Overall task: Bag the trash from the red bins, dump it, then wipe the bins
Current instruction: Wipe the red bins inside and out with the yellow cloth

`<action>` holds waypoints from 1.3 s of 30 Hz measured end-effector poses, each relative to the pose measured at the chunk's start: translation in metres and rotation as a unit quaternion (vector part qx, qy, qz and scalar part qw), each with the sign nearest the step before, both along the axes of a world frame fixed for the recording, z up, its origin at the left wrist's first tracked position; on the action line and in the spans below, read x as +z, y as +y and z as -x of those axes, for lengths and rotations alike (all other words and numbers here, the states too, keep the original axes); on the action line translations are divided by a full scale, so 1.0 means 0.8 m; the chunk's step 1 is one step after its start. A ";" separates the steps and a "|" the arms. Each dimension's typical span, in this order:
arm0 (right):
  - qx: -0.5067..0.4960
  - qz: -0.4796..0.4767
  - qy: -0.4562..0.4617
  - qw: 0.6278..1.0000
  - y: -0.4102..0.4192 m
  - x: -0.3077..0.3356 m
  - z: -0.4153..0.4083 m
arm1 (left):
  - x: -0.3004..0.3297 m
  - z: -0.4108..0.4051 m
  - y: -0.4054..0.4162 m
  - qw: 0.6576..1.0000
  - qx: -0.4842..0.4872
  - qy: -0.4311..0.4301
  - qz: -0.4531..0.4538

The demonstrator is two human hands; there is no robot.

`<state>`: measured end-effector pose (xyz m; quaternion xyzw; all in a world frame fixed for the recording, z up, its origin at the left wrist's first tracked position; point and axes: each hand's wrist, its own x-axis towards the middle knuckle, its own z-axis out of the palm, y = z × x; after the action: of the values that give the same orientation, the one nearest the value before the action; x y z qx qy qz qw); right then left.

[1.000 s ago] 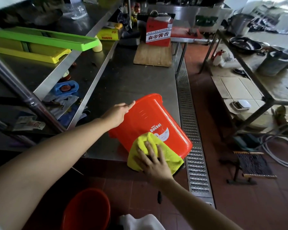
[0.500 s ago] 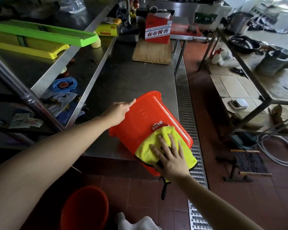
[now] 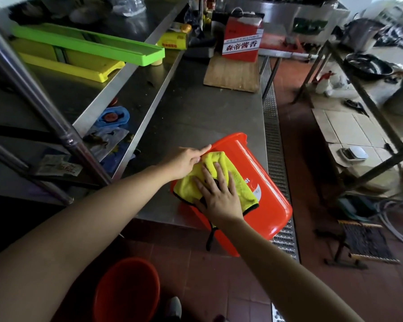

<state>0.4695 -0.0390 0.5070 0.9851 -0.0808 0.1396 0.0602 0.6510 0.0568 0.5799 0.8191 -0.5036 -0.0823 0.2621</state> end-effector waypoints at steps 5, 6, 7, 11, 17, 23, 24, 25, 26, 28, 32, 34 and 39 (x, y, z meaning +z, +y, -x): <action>-0.005 -0.012 -0.016 1.000 -0.024 -0.022 0.101 | -0.007 -0.002 0.000 1.000 -0.002 0.012 0.008; -0.009 -0.015 -0.018 1.000 -0.028 -0.028 0.124 | -0.009 -0.001 0.001 1.000 0.000 0.009 0.008; -0.009 -0.015 -0.018 1.000 -0.031 -0.033 0.145 | -0.011 0.000 0.003 1.000 0.003 0.004 0.005; -0.007 -0.020 0.002 1.000 -0.036 -0.036 0.177 | -0.018 0.004 0.013 1.000 0.009 -0.008 0.013; -0.029 -0.030 0.012 0.999 -0.028 0.003 0.079 | -0.024 0.013 0.033 0.999 0.005 -0.003 0.042; -0.039 -0.060 0.017 0.997 -0.020 0.043 -0.023 | -0.023 0.020 0.050 0.997 0.001 -0.019 0.072; -0.035 -0.061 0.017 0.997 -0.020 0.044 -0.022 | -0.023 0.020 0.052 0.997 0.002 -0.022 0.073; -0.026 -0.057 0.012 0.998 -0.021 0.042 -0.015 | -0.023 0.021 0.055 0.997 0.002 -0.028 0.075; -0.016 -0.051 0.006 0.999 -0.022 0.038 -0.002 | -0.025 0.022 0.057 0.996 0.004 -0.033 0.079; -0.003 -0.048 -0.003 0.999 -0.025 0.026 0.036 | -0.030 0.025 0.064 0.995 0.010 -0.033 0.093; -0.013 -0.058 -0.017 0.998 -0.035 -0.003 0.123 | -0.043 0.032 0.079 0.994 0.015 -0.036 0.103; -0.013 -0.060 -0.019 0.998 -0.037 -0.012 0.151 | -0.048 0.035 0.087 0.995 0.022 -0.033 0.096; -0.010 -0.069 0.001 0.998 -0.030 0.001 0.129 | -0.064 0.041 0.103 0.994 0.064 -0.026 0.081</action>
<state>0.3666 -0.0632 0.5078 0.9862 -0.0998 0.1317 -0.0068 0.6185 0.1395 0.5287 0.8274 -0.4618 -0.0031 0.3197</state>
